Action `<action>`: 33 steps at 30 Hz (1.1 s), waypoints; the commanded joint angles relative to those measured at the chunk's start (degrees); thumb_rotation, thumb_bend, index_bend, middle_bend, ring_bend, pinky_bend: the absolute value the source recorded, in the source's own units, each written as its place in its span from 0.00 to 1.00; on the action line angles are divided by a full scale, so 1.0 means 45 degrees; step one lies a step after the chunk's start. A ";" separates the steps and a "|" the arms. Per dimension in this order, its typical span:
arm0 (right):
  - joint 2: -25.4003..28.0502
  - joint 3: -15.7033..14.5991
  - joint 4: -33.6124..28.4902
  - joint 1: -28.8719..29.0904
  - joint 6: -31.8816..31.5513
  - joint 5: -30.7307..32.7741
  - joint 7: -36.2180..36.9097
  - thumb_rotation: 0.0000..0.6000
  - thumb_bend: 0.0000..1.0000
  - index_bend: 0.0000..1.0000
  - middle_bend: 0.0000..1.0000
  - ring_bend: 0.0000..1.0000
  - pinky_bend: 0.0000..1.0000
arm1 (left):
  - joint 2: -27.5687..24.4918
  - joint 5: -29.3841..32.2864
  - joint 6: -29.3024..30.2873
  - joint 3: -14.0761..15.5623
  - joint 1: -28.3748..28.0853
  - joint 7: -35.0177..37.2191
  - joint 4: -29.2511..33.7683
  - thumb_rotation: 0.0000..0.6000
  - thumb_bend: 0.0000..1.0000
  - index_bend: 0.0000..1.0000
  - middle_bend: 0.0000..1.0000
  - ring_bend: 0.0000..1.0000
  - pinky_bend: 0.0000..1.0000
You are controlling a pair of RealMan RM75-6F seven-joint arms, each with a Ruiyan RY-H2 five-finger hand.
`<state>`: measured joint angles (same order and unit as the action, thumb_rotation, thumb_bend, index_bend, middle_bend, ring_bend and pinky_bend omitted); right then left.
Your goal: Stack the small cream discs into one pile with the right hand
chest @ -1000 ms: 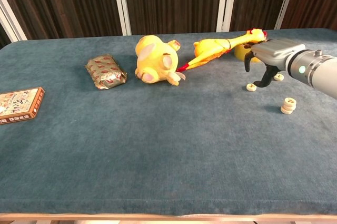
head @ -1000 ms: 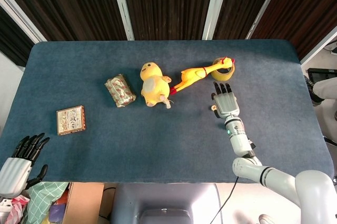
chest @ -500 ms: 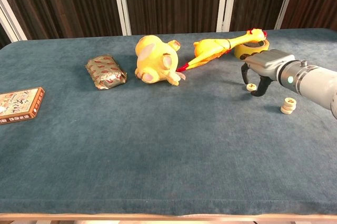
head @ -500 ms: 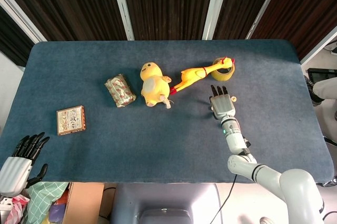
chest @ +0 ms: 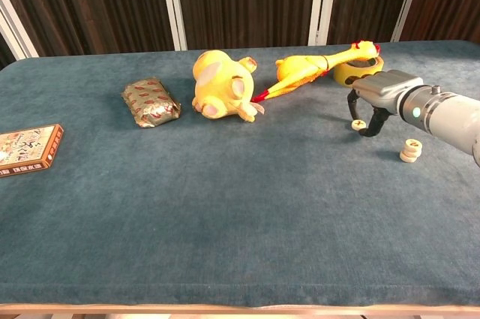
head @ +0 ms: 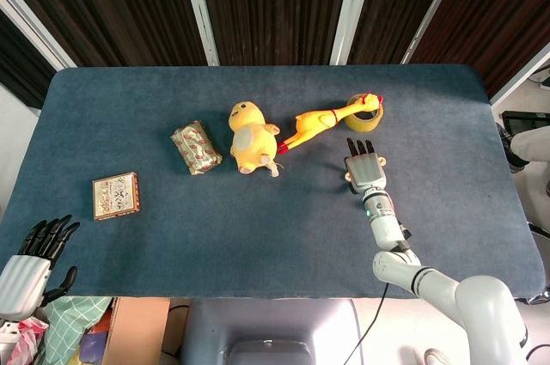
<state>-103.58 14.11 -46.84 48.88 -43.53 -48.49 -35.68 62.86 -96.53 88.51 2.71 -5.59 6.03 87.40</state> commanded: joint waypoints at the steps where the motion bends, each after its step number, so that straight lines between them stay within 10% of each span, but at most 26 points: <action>1: -0.0009 -0.0007 0.0005 0.0003 0.0003 0.0002 -0.0013 1.00 0.46 0.62 0.12 0.00 0.00 | -0.0006 -0.0002 0.0015 0.0006 0.0013 -0.0006 0.0010 1.00 0.47 0.00 0.00 0.00 0.06; 10: 0.0224 0.0015 -0.0454 -0.0085 -0.0145 -0.0199 0.0285 1.00 0.52 0.64 0.12 0.00 0.00 | -0.0038 -0.0034 0.0106 0.0022 0.0060 0.0051 -0.0001 1.00 0.46 0.00 0.00 0.00 0.05; 24: 0.3887 -0.1112 -0.6079 -0.1913 -0.1629 -0.2413 0.2206 1.00 0.52 0.65 0.12 0.00 0.00 | -0.0044 -0.0072 0.0142 0.0032 0.0086 0.0025 0.0034 1.00 0.46 0.00 0.00 0.00 0.05; 33: 0.5169 -0.2021 -0.7167 -0.2830 -0.2153 -0.3402 0.2861 1.00 0.52 0.64 0.12 0.00 0.00 | 0.0017 -0.0053 -0.0036 0.0002 -0.0027 -0.0021 0.0037 1.00 0.46 0.00 0.00 0.00 0.06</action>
<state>-80.68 5.45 -78.84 36.58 -52.85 -63.35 -23.01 62.94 -96.77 88.34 2.72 -5.71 5.93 87.57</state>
